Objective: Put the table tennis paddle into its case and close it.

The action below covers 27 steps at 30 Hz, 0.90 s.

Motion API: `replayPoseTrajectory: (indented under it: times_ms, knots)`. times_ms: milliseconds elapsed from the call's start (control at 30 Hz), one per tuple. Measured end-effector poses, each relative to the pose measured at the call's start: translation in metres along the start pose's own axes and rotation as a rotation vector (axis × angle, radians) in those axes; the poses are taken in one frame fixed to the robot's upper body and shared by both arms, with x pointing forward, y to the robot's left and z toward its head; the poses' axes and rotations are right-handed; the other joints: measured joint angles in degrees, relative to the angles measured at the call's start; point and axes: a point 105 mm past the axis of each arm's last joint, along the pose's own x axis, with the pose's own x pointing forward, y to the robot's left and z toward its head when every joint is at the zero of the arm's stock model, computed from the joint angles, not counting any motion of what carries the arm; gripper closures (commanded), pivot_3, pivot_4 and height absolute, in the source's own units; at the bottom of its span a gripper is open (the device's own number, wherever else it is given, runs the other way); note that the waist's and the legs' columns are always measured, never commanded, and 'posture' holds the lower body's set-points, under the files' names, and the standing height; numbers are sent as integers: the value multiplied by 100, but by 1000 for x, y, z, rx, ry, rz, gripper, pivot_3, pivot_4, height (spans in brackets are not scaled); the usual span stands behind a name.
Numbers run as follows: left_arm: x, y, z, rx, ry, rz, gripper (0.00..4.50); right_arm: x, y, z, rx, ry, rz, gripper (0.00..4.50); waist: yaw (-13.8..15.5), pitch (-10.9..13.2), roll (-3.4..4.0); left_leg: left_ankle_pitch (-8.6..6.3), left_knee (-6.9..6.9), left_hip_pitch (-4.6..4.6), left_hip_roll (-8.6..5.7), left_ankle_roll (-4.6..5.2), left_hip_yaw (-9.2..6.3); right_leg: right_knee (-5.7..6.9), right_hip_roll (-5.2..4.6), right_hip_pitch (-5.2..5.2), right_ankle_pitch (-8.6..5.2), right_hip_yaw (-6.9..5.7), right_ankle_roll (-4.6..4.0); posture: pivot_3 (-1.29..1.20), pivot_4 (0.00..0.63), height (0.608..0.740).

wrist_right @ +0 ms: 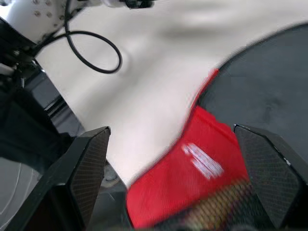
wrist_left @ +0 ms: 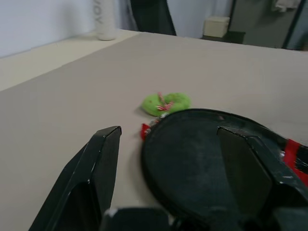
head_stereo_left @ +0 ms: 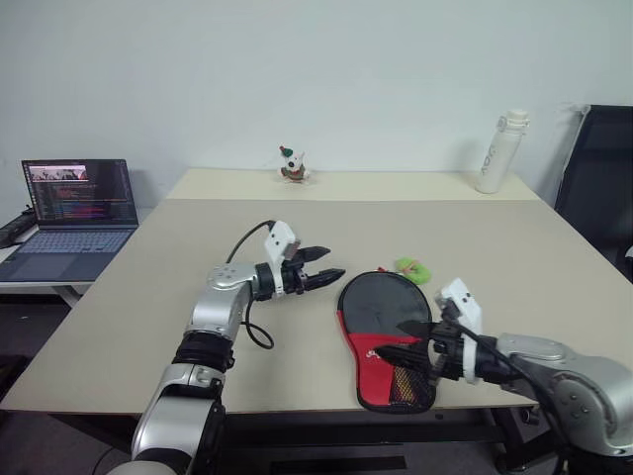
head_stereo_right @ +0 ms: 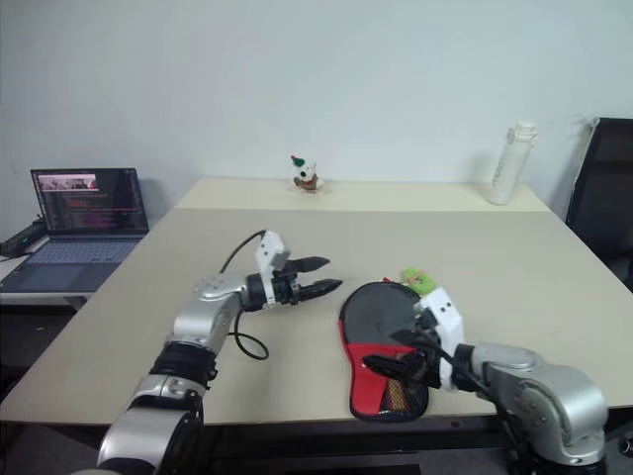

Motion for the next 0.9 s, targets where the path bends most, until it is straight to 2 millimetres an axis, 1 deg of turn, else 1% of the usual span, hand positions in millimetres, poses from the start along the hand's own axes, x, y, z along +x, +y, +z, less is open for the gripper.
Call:
replayPoseTrajectory:
  times_ms: [67,167,233,300,367,500,567,633,667,733,800,900]
  knots:
    - [10,-9,-2,40,12,-29,1070,-3,-16,5,45,-18,-57,0,-7,0,1,1,0,2,0,1,4,2,2,0,3,2,-4,0,150,740]
    - [27,-26,-6,106,31,-99,1070,-9,-37,27,71,-89,-137,0,-44,2,3,1,-5,3,3,1,9,2,6,-3,3,6,-5,0,150,740]
    - [33,-34,-10,132,42,-127,1070,-11,-45,38,78,-121,-158,0,-57,2,4,1,-9,4,4,1,11,1,9,-5,3,8,-6,0,150,740]
    - [37,-37,-17,119,47,-133,1070,-9,-53,47,82,-144,-173,0,-63,2,5,0,-14,5,5,2,12,0,10,-7,2,8,-6,0,150,740]
    - [39,-38,-28,98,69,-122,1070,-4,-66,54,88,-155,-210,0,-65,3,5,0,-12,5,4,2,16,1,10,-7,3,11,-5,0,150,740]
    - [37,-40,-48,70,111,-106,1070,8,-101,74,98,-191,-336,0,-64,4,7,0,-9,7,4,3,24,2,10,-7,4,17,-4,0,150,740]
    - [36,-41,-53,61,120,-105,1070,15,-115,81,88,-201,-392,0,-62,5,9,0,-11,6,4,3,24,2,10,-9,4,16,-4,0,150,740]
    - [35,-40,-54,56,121,-94,1070,29,-135,89,96,-208,-463,0,-79,7,12,0,-11,8,3,3,34,3,10,-10,5,23,-4,0,150,740]
    - [37,-41,-54,54,117,-92,1070,36,-147,91,98,-205,-510,0,-75,8,14,0,-10,9,3,3,35,3,9,-10,5,24,-4,0,150,740]
    - [37,-41,-54,52,116,-88,1070,48,-161,91,89,-194,-559,0,-69,9,15,0,-15,8,4,3,34,2,10,-10,5,22,-5,0,150,740]
    - [36,-41,-55,54,117,-84,1070,57,-171,84,97,-178,-591,0,-70,9,16,0,-20,8,4,4,34,0,10,-11,19,22,-30,0,150,740]
    - [34,-40,-55,55,120,-72,1070,69,-182,69,107,-140,-637,0,-70,13,22,-1,-22,6,3,6,36,-2,8,-12,21,24,-33,0,150,740]
